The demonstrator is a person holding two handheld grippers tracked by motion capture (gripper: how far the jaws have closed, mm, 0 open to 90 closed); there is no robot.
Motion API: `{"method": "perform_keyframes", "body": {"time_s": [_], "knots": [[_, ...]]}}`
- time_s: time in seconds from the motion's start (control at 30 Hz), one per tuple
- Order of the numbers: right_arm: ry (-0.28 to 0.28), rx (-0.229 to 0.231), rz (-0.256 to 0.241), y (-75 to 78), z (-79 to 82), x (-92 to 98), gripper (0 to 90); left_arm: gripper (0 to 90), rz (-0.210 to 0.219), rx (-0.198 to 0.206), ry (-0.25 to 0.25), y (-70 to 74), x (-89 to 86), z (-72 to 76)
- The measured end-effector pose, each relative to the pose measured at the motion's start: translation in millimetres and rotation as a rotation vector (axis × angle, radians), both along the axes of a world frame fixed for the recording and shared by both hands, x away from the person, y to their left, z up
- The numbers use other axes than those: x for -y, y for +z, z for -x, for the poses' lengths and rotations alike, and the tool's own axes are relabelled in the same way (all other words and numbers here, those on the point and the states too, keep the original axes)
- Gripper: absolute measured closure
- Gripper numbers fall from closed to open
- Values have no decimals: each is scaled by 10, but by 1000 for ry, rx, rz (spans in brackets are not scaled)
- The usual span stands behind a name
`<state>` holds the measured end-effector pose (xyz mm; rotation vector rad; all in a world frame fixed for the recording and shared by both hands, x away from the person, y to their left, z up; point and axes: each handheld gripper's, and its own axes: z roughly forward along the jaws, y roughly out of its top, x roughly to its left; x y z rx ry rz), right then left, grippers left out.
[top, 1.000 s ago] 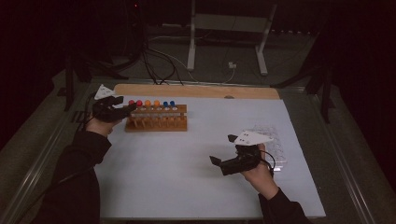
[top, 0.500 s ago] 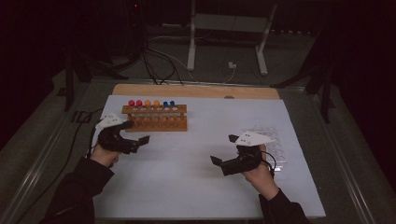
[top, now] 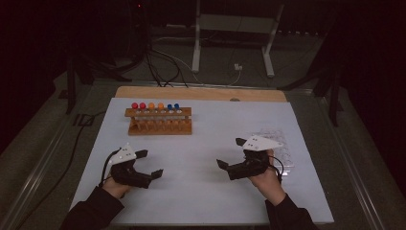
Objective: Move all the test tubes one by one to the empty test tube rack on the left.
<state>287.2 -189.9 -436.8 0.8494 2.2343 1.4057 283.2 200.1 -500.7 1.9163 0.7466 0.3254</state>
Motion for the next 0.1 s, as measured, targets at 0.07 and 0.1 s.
{"method": "perform_keyframes", "body": {"time_s": [0.07, 0.1], "knots": [[0, 0, -2, -2, -4, 11, 0, 20, -29, 7, -12, -52, 34, 17], [-3, 2, 0, -1, -5, 15, 0, 20, -31, 5, -11, -66, 49, 19]]}}
